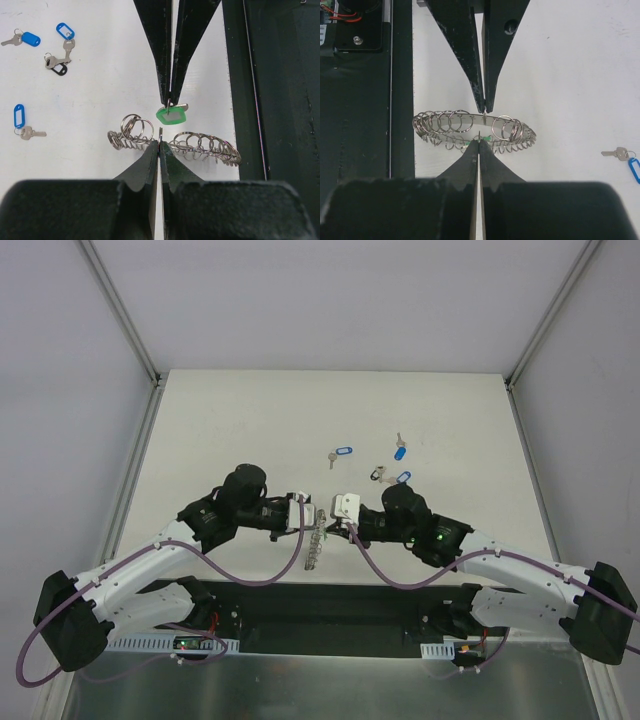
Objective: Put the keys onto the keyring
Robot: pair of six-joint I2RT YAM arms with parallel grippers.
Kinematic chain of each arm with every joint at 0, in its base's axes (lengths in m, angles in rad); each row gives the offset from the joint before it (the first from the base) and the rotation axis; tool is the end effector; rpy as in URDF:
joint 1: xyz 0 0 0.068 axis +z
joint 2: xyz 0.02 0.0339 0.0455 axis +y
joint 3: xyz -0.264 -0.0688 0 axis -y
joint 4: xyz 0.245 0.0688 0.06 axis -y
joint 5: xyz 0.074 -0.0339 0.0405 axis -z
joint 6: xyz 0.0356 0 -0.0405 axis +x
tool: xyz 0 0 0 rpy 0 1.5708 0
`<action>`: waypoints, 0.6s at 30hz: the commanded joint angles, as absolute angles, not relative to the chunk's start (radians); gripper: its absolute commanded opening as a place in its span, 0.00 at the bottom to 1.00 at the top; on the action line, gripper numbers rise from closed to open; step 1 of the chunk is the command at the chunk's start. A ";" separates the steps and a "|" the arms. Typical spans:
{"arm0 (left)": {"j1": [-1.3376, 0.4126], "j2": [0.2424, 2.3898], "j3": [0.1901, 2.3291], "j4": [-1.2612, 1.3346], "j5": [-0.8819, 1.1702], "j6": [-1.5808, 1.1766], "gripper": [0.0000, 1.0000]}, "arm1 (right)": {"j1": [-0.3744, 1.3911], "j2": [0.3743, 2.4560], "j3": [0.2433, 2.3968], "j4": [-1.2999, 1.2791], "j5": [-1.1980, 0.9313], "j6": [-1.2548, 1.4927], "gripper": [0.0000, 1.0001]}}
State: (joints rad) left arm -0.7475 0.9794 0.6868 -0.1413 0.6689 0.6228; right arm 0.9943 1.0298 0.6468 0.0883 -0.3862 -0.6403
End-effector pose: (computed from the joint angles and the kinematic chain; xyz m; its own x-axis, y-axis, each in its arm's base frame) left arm 0.1443 -0.1638 0.2766 0.3014 0.3446 -0.8891 0.9482 -0.0101 0.3175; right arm 0.1174 0.2052 0.2728 0.4544 -0.3164 -0.8327 -0.8749 0.0171 -0.4839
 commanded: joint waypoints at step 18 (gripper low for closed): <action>-0.758 0.986 0.703 -0.153 0.721 0.676 0.00 | 1.028 1.049 0.680 0.141 -0.327 -0.667 0.01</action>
State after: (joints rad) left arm -0.7475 0.9821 0.6868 -0.1711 0.6773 0.6479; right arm 1.0210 1.0336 0.6468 0.1158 -0.3370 -0.6491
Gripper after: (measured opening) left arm 0.006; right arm 0.018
